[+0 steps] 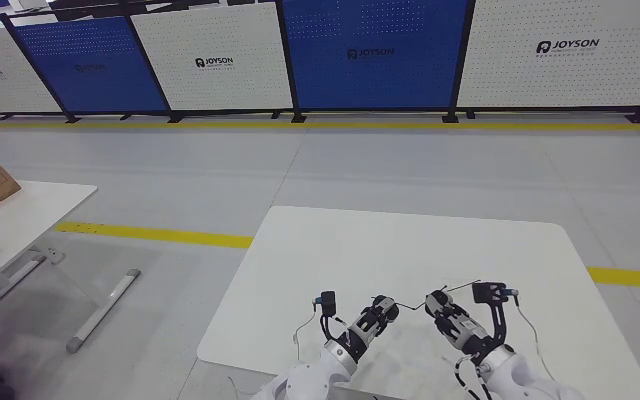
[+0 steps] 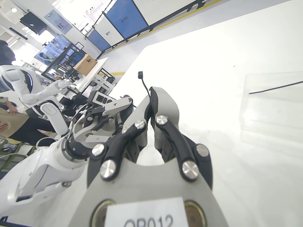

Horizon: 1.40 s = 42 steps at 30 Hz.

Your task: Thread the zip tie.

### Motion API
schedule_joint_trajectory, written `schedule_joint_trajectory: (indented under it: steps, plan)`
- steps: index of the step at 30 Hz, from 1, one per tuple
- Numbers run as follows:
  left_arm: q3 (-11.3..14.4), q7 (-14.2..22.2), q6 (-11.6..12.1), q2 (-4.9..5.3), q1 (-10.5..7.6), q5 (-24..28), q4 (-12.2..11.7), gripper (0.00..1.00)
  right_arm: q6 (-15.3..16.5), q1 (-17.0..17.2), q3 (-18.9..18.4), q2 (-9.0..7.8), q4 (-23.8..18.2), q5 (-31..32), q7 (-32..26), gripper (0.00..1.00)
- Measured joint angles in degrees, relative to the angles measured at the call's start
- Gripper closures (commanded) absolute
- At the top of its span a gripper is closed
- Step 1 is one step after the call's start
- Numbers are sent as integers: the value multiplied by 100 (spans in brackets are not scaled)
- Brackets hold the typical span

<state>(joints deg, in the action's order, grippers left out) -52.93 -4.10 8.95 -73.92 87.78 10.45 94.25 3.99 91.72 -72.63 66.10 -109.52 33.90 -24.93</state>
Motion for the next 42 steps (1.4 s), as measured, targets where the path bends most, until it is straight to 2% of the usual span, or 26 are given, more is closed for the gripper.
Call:
schedule_joint_trajectory:
  steps: [42]
  plan:
    - [0, 0, 0, 0, 0, 0, 0, 100, -7, -79, 34, 3, 66, 17, -51, 100]
